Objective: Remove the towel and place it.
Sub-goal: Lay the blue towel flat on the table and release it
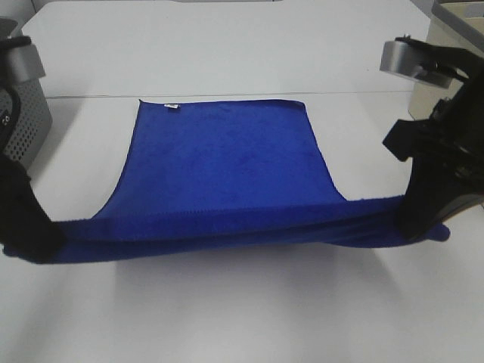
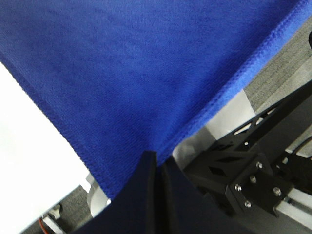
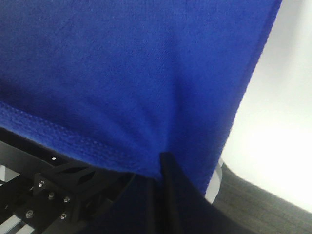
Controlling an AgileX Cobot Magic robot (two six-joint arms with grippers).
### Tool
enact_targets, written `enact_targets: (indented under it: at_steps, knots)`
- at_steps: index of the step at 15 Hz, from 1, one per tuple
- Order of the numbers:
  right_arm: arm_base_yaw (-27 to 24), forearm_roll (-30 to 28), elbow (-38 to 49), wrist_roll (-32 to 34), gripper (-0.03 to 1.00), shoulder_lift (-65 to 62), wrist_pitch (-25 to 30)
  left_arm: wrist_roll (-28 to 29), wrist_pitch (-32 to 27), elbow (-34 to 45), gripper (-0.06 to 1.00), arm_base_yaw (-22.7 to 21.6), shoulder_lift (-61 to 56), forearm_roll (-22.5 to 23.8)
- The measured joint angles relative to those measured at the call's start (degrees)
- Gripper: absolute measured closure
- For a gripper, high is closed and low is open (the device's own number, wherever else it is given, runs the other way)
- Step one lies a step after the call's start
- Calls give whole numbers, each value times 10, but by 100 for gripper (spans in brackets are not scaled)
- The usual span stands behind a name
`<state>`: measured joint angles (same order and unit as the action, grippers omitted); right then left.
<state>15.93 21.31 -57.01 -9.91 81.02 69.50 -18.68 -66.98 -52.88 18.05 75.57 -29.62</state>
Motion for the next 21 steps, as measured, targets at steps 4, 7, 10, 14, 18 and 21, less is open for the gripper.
enact_targets:
  at_steps: [4,7,10,14,18,21]
  knots:
    - [0,24,84,0,95,-41,0,37,2,72,94,54,-23,-6]
    - [-1,52,133,0,95,-50,1,62,2,106,94,82,-30,-5]
    - [-1,61,176,0,95,-50,0,65,5,124,94,88,-30,-15]
    - [-1,85,199,0,95,-51,-1,68,13,170,94,88,-30,-33]
    - [-1,92,231,0,95,-51,-1,68,13,175,94,88,-20,-38]
    - [-1,93,231,0,95,-44,-1,48,13,175,94,88,33,-41]
